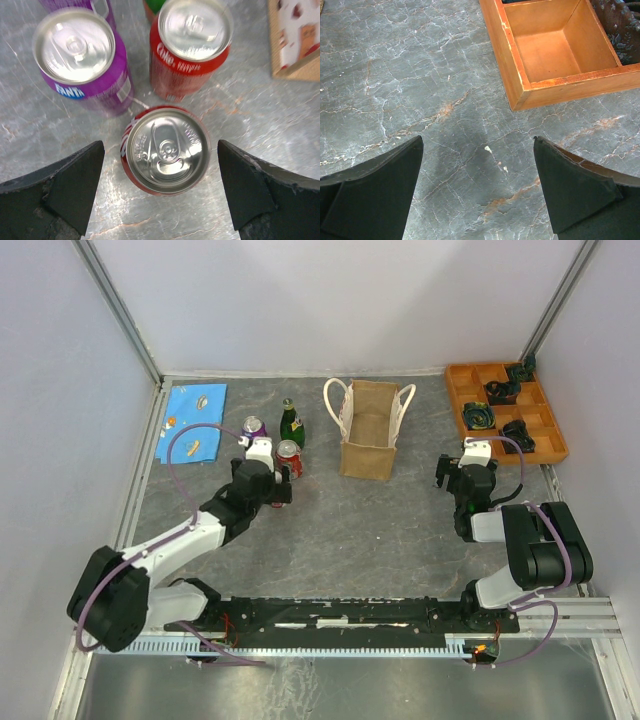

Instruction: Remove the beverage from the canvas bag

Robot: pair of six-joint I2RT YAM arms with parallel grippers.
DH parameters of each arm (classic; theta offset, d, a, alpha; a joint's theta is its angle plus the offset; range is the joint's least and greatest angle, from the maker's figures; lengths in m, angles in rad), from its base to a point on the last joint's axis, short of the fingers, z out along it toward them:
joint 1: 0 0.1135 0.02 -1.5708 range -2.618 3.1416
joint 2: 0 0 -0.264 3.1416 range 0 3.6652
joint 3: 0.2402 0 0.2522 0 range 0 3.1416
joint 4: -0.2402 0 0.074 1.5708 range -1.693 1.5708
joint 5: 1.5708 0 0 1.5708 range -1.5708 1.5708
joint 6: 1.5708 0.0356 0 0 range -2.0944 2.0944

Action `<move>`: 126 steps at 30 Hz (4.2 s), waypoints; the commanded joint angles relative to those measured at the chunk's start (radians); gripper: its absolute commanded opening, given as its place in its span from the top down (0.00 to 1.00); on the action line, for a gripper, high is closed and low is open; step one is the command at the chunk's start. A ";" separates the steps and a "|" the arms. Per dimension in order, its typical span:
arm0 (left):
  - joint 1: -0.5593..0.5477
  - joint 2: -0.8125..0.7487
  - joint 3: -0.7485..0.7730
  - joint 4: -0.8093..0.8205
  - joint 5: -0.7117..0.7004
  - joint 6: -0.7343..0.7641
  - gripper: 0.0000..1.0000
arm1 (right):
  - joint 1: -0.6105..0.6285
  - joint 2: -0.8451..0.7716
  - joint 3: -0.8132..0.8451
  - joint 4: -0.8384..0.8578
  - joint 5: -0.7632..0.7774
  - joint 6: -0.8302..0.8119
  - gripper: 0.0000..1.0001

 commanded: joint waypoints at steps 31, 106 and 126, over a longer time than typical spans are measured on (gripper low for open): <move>-0.113 0.705 1.118 -0.074 0.651 0.277 0.97 | -0.003 -0.010 0.028 0.025 -0.007 -0.004 0.01; 0.555 0.470 0.615 0.860 1.003 -0.525 0.94 | -0.002 -0.009 0.027 0.025 -0.007 -0.005 0.01; 0.660 0.815 0.490 1.310 0.999 -0.723 0.97 | -0.003 -0.010 0.028 0.025 -0.007 -0.004 0.01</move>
